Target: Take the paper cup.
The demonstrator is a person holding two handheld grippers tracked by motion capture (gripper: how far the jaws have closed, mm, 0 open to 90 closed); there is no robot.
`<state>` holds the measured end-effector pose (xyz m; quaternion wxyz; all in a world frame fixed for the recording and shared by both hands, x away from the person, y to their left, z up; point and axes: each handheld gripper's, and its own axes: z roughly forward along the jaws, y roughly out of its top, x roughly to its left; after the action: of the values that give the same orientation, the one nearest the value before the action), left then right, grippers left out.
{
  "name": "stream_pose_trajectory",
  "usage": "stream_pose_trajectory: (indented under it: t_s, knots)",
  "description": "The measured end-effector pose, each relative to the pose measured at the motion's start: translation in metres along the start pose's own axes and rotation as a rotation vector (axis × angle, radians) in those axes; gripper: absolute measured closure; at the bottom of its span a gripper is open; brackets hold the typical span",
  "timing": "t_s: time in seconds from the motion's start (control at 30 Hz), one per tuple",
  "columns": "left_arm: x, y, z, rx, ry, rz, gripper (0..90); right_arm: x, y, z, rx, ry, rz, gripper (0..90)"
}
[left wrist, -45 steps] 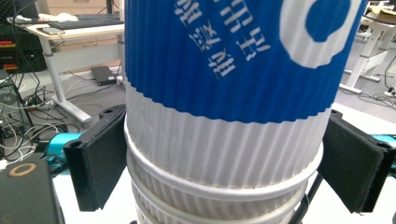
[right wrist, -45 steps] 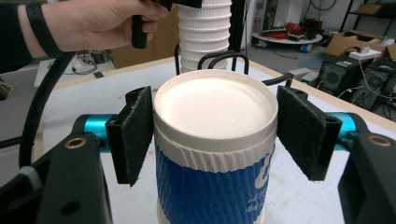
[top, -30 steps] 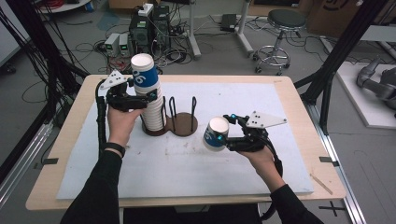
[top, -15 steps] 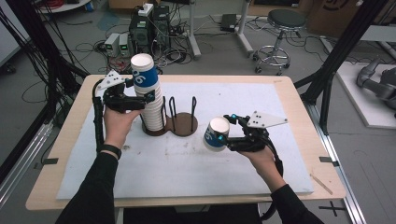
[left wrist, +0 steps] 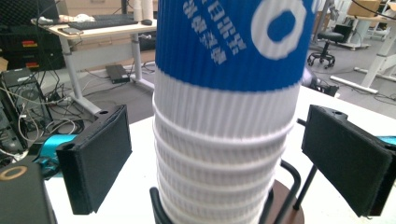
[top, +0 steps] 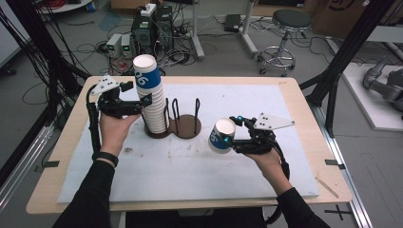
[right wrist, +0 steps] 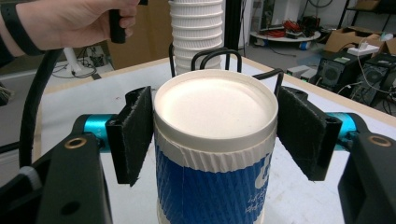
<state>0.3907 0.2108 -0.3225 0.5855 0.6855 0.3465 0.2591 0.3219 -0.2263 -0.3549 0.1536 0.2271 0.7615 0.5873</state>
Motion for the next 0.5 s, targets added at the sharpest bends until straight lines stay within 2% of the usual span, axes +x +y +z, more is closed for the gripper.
stream_pose_trajectory:
  t_s: [0.27,0.5]
  knots:
    - [-0.008,-0.007,-0.019,-0.011,0.006,0.02,8.4,-0.002,0.0,-0.001,-0.001,-0.005,0.004,30.7]
    - [-0.018,-0.021,-0.033,-0.034,-0.015,0.006,8.4,-0.001,0.0,-0.001,0.003,-0.003,-0.003,30.8]
